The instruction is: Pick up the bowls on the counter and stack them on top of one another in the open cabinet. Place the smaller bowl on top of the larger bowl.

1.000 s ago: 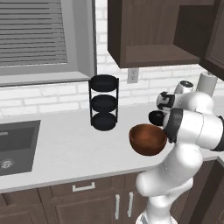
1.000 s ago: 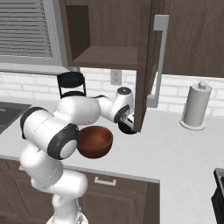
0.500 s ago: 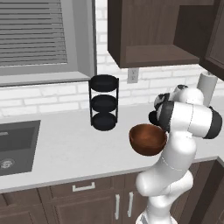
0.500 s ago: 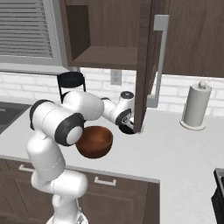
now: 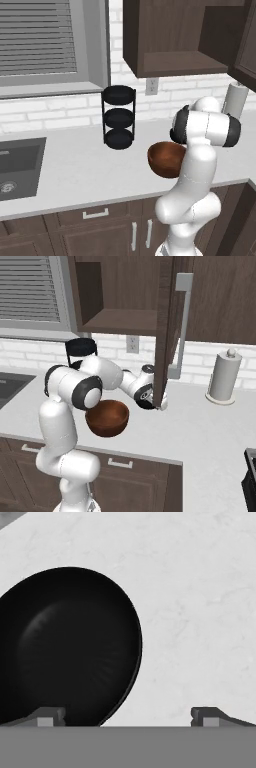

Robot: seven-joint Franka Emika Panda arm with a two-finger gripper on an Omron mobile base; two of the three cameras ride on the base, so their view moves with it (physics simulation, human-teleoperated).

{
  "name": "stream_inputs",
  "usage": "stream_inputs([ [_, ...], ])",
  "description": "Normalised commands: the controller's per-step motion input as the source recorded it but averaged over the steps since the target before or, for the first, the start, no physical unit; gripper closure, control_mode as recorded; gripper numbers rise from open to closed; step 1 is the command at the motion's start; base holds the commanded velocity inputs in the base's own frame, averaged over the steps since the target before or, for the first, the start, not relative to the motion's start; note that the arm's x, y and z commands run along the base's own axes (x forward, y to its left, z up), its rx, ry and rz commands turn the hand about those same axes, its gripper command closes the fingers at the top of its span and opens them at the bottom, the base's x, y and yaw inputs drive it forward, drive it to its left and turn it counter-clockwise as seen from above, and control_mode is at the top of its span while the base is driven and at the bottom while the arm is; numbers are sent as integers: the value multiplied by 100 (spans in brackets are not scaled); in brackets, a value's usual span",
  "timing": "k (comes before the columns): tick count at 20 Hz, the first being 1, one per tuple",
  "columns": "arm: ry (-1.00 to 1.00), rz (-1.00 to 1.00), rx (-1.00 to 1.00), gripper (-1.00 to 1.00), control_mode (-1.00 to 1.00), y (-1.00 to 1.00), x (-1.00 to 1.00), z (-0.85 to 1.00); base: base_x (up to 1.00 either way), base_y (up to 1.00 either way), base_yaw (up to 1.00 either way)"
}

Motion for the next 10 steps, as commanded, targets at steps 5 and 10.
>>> stream_inputs([
  [5,0,-2,0,-100,-100,-2,30,-24,0,0,0],
  [10,0,-1,0,-100,-100,-2,24,-23,0,0,0],
])
